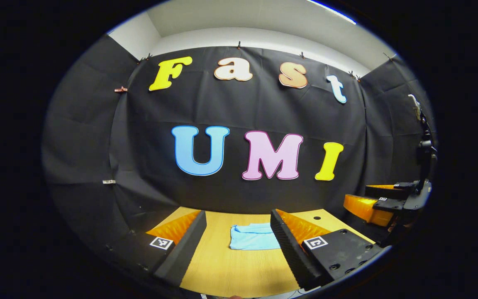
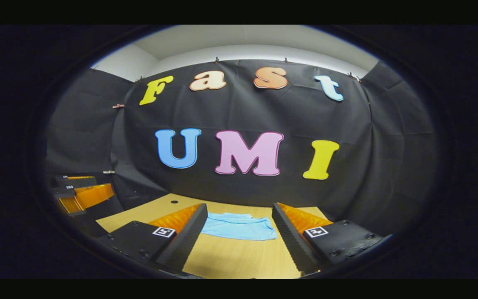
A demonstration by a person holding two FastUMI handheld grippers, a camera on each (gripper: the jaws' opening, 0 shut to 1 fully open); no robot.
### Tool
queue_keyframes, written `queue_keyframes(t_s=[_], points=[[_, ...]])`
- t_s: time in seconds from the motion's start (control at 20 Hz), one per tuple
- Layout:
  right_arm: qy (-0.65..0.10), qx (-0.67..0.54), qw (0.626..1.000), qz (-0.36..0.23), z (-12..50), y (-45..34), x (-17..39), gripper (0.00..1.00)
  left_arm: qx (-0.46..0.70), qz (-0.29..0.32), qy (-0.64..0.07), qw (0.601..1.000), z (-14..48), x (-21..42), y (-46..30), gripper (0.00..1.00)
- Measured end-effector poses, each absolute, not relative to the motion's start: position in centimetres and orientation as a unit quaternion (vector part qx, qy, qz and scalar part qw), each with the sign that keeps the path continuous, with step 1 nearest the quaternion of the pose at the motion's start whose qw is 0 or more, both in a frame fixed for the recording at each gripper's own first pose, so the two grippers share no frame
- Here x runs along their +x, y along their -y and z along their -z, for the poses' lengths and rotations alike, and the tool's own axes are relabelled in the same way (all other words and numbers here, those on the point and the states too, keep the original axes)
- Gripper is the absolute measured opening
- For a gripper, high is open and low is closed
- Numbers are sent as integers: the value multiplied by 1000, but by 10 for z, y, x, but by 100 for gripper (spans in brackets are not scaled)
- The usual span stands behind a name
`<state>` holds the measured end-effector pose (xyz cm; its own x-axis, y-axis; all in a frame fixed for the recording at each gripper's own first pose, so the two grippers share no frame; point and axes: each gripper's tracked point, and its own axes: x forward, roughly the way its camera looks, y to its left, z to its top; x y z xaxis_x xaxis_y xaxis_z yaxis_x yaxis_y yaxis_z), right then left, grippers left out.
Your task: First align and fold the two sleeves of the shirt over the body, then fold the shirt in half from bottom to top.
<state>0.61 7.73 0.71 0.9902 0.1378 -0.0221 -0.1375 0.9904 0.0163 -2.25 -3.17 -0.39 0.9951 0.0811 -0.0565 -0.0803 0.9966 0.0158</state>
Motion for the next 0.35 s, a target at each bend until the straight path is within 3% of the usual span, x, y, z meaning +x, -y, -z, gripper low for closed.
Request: queue_keyframes(t_s=[0.35], points=[[24, 26, 997, -67, -41, -75, 18, 97, 0, -50, -11, 999, -16, -28, 33, 99]])
